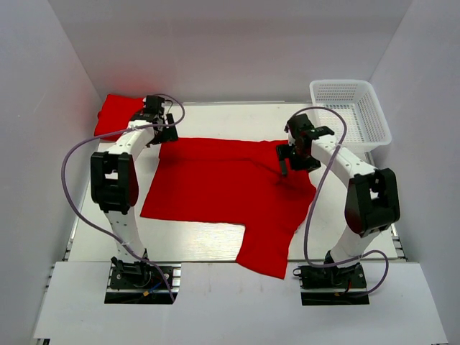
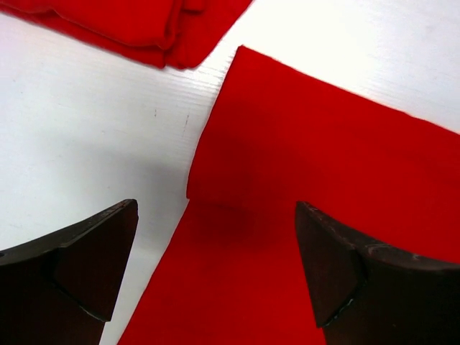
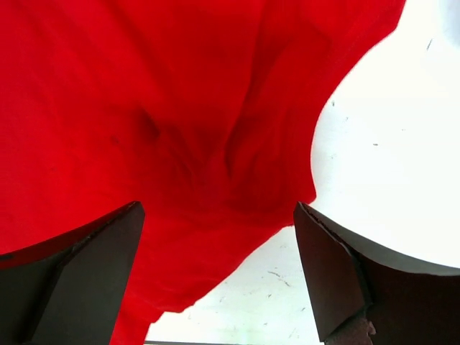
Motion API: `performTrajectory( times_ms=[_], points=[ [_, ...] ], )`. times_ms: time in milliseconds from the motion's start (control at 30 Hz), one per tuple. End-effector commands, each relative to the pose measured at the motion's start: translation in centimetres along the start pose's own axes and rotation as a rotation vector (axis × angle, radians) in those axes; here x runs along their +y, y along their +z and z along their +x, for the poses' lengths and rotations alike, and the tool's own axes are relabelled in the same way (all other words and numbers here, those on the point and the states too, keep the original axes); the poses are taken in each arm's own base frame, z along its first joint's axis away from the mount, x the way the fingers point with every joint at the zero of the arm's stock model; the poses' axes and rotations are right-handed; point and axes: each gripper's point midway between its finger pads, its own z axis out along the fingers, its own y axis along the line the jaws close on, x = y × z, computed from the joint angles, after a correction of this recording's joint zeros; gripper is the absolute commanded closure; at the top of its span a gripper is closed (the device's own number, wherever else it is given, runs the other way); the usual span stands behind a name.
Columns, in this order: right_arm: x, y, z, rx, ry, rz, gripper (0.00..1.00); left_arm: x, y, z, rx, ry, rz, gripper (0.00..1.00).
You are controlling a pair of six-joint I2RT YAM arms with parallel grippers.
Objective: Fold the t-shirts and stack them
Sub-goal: Fold the flattened tshirt in 1/3 of the way
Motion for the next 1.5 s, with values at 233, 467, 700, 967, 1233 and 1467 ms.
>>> performTrajectory(
  times_ms=[233,467,700,967,1233,1467],
  points=[
    [7.0,-3.5,-1.8,-0.186,-0.3,-0.23,0.1,-2.3,-8.3,-3.7,-0.15,0.008,0.205,0.0],
    [9.8,-0.9,-1.9,-0.142,-0.254,-0.254,0.1,-1.6,-9.8,0.5,-0.112,-0.049,0.242,0.0],
    [10.3,1.5,-1.2,-0.103,-0.13,-0.241,0.1,-1.1,-11.8,3.4,-0.082,-0.125,0.275,0.0],
    [9.3,3.4,-1.1,-0.092,-0.075,-0.166,0.1,-0.7,-12.2,4.2,-0.072,-0.138,0.272,0.0],
    [8.3,4.9,-0.6,-0.063,-0.038,-0.102,0.1,-0.8,-11.5,4.6,-0.045,-0.133,0.262,0.0],
    [7.9,5.7,-0.4,-0.039,0.013,-0.075,0.18,-0.5,-11.0,4.9,-0.026,-0.131,0.235,0.0]
  ],
)
